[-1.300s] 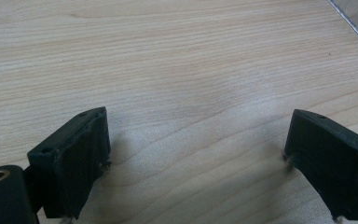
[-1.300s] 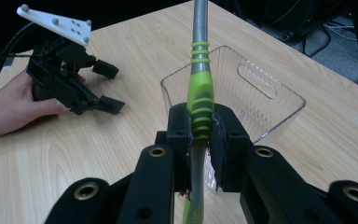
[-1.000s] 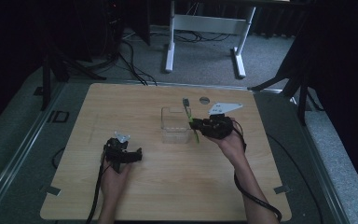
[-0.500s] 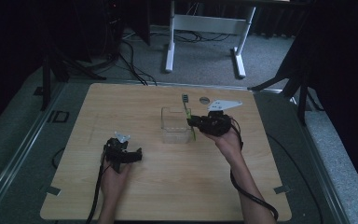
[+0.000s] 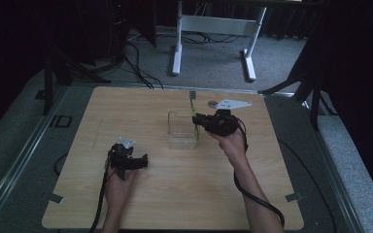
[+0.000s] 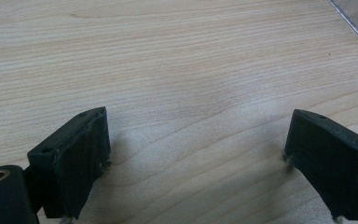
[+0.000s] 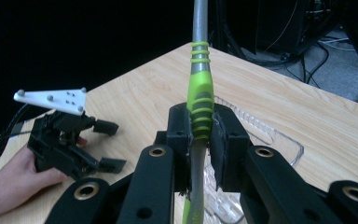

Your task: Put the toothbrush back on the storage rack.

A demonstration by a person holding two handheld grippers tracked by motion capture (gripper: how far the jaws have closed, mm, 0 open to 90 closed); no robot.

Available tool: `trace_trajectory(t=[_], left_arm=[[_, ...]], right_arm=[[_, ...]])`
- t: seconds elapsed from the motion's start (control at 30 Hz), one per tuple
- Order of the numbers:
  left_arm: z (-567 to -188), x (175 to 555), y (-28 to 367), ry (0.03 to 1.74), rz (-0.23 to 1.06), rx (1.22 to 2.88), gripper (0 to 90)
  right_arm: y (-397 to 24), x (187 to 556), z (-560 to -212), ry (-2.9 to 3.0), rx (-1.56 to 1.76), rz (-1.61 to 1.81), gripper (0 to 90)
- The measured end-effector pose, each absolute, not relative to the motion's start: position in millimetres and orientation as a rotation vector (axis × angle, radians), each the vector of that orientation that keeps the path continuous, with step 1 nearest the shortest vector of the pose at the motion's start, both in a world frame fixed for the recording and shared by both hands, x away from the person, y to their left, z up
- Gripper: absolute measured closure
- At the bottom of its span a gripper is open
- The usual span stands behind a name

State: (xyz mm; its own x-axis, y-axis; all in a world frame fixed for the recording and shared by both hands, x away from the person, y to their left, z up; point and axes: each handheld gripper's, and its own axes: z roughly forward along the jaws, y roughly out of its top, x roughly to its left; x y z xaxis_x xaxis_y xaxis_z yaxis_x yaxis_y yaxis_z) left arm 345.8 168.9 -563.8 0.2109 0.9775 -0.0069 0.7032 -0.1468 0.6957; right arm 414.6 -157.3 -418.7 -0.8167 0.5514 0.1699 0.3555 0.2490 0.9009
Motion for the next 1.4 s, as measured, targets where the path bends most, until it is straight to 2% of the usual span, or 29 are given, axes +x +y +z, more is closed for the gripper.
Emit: trace_trajectory(t=[0.53,1.27,1.4], left_arm=[[-564,346,169,1.553,0.621,1.918,7.1],[-564,346,169,1.553,0.621,1.916,7.1],[-564,346,169,1.553,0.621,1.917,7.1]], right_arm=[[-142,432,-428,2.231,0.917,1.651,79.0],[-126,436,-466,2.328,0.882,1.363,78.4],[-121,433,-470,2.373,0.844,1.291,75.9]])
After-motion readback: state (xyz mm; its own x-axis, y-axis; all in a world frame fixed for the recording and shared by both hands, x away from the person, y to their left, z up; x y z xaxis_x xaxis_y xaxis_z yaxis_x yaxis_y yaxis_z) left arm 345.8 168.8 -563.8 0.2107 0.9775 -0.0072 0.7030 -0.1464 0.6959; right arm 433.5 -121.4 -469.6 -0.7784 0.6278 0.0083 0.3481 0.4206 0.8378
